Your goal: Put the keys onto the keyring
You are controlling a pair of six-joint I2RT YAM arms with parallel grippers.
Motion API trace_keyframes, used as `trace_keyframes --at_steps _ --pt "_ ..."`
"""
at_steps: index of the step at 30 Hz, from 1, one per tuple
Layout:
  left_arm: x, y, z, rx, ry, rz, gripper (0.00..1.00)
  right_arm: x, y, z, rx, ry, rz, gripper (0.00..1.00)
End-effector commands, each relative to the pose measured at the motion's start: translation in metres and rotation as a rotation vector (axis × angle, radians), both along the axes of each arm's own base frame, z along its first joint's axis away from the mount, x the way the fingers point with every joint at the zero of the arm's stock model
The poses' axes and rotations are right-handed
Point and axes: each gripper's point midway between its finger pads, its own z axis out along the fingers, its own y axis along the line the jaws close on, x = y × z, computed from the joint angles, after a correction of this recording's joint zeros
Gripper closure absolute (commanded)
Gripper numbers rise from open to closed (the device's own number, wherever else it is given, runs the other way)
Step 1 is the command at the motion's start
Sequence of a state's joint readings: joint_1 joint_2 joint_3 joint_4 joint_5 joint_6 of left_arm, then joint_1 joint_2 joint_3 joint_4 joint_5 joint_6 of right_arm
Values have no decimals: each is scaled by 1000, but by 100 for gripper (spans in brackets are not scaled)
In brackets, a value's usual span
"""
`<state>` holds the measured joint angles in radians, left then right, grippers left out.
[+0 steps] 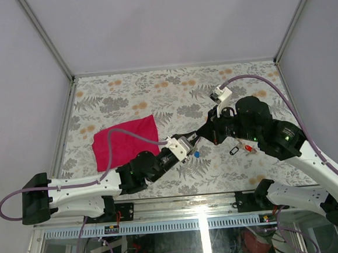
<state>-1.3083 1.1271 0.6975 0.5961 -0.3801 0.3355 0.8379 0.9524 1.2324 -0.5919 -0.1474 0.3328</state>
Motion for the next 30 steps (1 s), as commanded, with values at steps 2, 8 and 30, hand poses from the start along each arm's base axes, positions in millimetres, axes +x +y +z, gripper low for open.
trace_keyframes --at_steps 2,8,30 --pt "-3 1 30 -82 -27 -6 79 3 1 25 57 -50 -10 100" --pt "-3 0 25 -54 -32 -9 75 4 -2 31 67 -67 -29 100" --pt "-2 1 22 -23 -51 -7 78 3 -4 32 67 -68 -30 100"
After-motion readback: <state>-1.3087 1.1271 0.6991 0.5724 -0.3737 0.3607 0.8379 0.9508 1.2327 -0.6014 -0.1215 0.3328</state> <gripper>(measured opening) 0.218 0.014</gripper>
